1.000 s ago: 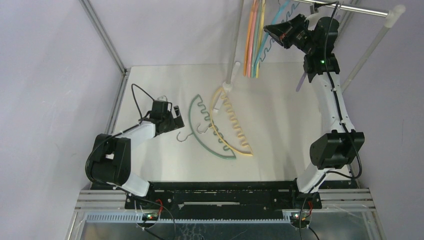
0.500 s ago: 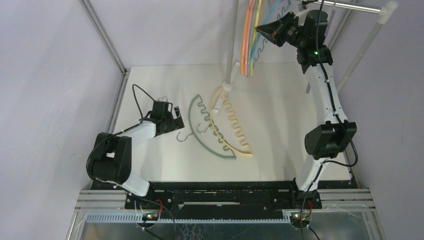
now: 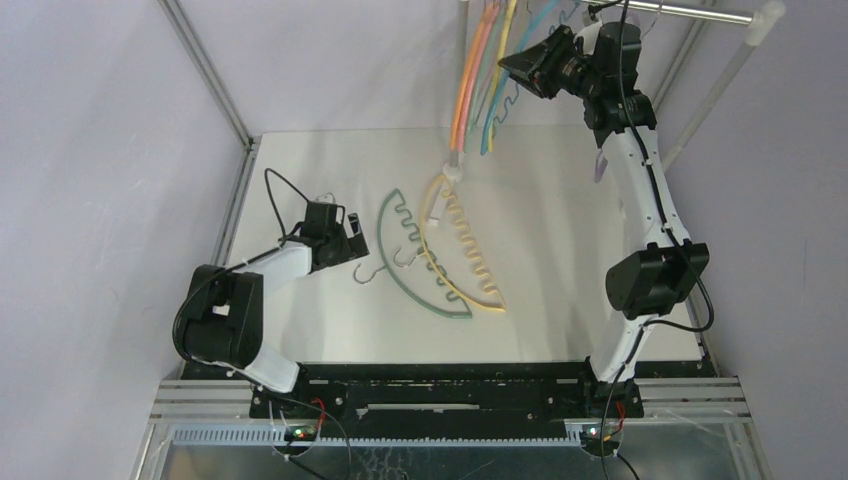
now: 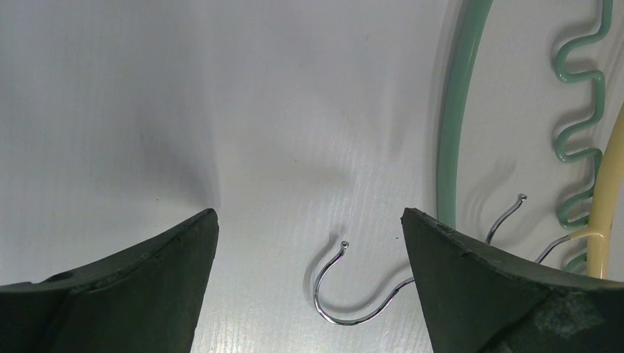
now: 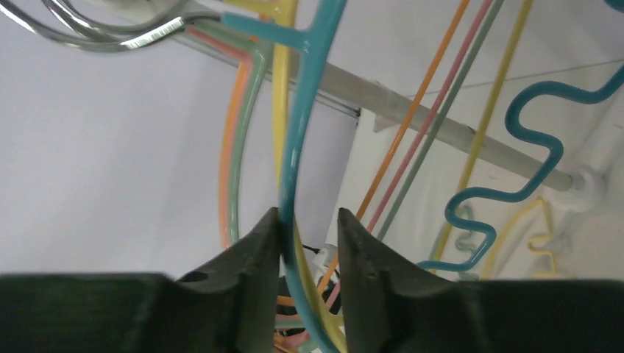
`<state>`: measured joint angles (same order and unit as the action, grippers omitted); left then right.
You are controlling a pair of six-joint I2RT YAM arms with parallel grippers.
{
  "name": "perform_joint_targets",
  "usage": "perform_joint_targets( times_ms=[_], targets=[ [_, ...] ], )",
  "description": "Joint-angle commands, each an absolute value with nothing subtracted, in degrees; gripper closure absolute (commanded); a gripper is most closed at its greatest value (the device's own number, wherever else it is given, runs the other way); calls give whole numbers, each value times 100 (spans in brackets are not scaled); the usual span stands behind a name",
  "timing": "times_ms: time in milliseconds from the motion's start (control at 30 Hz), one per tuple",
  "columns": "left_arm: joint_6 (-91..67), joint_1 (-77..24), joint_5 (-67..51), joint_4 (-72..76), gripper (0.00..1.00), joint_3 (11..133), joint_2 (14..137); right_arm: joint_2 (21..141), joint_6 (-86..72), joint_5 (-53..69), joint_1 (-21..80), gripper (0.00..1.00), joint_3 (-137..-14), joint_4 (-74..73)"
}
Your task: Organize the hangers
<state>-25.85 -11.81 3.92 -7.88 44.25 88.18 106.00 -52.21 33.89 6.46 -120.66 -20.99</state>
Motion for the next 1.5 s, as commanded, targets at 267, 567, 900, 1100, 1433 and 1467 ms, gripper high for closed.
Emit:
perform_joint_targets(
  times_ms=[267,567,900,1100,1433,1467],
  targets=[
    [-2496,-1159,393,-658,1,4604,8815,9620,-4171,2820,639,35,-11213,-2679],
    [-2521,-1161,353,-668,1,4641,8861,8355,-3689,2336,616,24,-10431,-2789],
    [-2527,-1168,325,-721,1,4797,8939,7139,-2312,1717,1309,23,-9745,-3813],
    [-2543,-1168,293,-747,1,4979,9080,6311,-1147,583,3106,25,-8380,-4507],
    [-2617,-1162,244,-738,1,5102,9238,6765,-586,-163,4886,31,-6675,-4103],
    [-2612,-1160,264,-738,1,5101,9230,6952,-547,-151,4905,33,-6656,-4024]
  ],
)
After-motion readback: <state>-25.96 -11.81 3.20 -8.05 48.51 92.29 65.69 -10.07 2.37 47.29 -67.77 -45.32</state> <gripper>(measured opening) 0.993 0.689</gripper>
